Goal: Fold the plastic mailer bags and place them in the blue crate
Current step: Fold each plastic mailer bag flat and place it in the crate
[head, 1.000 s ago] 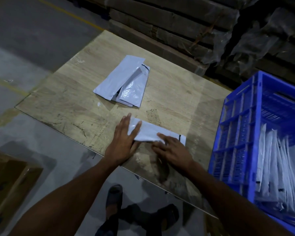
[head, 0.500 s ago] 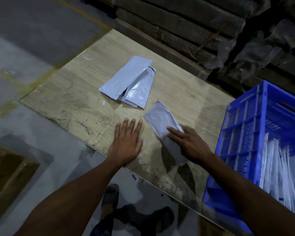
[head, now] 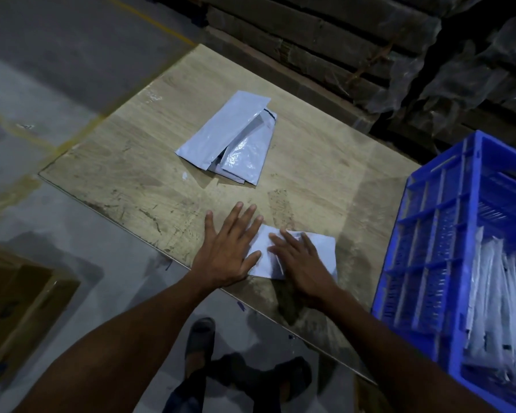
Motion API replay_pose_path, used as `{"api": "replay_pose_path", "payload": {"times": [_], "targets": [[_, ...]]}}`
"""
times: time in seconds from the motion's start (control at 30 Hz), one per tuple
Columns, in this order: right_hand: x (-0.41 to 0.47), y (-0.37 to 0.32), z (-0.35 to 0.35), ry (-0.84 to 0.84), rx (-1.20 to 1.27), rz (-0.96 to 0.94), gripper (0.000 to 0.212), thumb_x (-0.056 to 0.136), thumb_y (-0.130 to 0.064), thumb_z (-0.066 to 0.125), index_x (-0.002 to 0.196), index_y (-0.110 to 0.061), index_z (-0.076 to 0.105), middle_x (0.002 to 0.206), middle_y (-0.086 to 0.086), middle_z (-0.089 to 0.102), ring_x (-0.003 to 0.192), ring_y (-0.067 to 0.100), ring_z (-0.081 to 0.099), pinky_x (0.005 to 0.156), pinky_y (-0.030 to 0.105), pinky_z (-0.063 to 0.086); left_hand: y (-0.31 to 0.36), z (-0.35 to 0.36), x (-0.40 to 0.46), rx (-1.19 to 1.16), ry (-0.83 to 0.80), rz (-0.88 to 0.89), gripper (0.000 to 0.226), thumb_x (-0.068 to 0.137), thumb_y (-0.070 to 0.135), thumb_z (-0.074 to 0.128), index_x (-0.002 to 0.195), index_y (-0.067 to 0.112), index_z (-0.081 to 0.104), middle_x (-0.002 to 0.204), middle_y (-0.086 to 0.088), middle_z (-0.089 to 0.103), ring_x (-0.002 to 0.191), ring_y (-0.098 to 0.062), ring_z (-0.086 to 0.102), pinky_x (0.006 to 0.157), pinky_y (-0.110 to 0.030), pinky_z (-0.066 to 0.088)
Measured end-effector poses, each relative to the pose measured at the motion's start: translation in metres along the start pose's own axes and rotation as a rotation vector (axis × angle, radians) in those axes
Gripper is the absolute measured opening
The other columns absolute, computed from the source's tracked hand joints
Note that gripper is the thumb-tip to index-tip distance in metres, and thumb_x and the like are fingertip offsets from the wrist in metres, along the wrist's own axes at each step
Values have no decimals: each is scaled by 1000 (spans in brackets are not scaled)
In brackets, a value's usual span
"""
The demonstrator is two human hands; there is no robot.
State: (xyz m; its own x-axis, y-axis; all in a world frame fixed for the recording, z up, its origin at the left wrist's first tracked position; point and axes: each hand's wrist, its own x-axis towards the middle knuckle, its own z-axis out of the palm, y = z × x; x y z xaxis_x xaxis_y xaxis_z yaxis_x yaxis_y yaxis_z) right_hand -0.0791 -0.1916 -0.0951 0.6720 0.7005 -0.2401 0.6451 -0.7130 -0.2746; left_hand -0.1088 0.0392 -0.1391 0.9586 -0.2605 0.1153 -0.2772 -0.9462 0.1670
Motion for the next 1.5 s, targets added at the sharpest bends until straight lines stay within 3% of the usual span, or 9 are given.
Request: {"api": "replay_pose_path", "payload": {"times": [0.1, 0.3, 0.63, 0.73, 0.87, 0.97, 1.17, 1.4, 1.5], "targets": [[3, -18, 13, 123, 47, 90, 55, 105, -38, 26, 151, -10, 38, 163, 6, 31, 152, 20, 20, 119, 52, 11, 0, 9, -1, 85, -75, 46, 71, 103, 61, 27, 164, 26, 24, 173, 1, 11, 160, -25, 11, 108, -82, 12], [7, -25, 22, 65, -88, 209, 71, 103, -55, -1, 161, -16, 15, 169, -2, 12, 155, 14, 0, 124, 53, 7, -2, 11, 0, 87, -58, 43, 69, 102, 63, 30, 162, 30, 30, 172, 6, 17, 159, -23, 14, 110, -82, 8], [-17, 4, 23, 104, -97, 391, 81, 97, -69, -3, 162, -23, 12, 169, -3, 3, 155, 27, -10, 123, 53, -8, -1, 6, 3, 75, -155, 16, 70, 99, 65, 28, 162, 33, 30, 172, 9, 15, 160, -27, 11, 109, -83, 10], [-18, 8, 15, 160, 32, 412, 77, 98, -62, -6, 161, -23, 14, 168, -5, 1, 156, 24, -7, 125, 50, -2, -2, -1, 4, 110, -178, 33, 70, 101, 66, 19, 162, 34, 28, 172, 8, 14, 159, -30, 10, 109, -84, 4], [-23, 16, 23, 246, 5, 439, 65, 104, -50, 14, 158, -17, 28, 167, 2, 19, 155, 27, 6, 123, 55, 15, 25, -15, 19, 133, -117, 71, 70, 103, 55, 21, 155, 15, 44, 165, -8, 36, 156, -37, 22, 118, -75, -7], [-22, 17, 31, 282, -31, 434, 60, 105, -46, 24, 156, -17, 35, 165, 4, 25, 154, 30, 13, 119, 56, 24, 62, 1, 30, 78, -134, 108, 65, 106, 44, 21, 153, 7, 47, 160, -13, 45, 153, -32, 32, 125, -61, 2], [-23, 13, 36, 337, -68, 465, 57, 105, -42, 32, 157, -18, 32, 166, 3, 23, 155, 32, 7, 121, 58, 18, 70, 16, 32, 21, -71, 62, 60, 105, 38, 28, 159, 14, 37, 167, -4, 32, 154, -27, 30, 123, -54, 27], [-24, 15, 33, 262, -50, 467, 58, 105, -45, 29, 157, -21, 34, 167, 2, 22, 154, 34, 12, 118, 60, 23, 59, 12, 28, -35, -128, 26, 66, 103, 51, 34, 158, 16, 41, 167, -9, 33, 154, -35, 28, 120, -55, 32], [-20, 14, 31, 186, -82, 503, 61, 104, -49, 21, 158, -22, 30, 168, 0, 16, 155, 33, 7, 119, 65, 14, 44, 10, 9, -31, -73, -105, 71, 100, 60, 39, 157, 17, 43, 167, -10, 32, 154, -43, 24, 122, -57, 26]]}}
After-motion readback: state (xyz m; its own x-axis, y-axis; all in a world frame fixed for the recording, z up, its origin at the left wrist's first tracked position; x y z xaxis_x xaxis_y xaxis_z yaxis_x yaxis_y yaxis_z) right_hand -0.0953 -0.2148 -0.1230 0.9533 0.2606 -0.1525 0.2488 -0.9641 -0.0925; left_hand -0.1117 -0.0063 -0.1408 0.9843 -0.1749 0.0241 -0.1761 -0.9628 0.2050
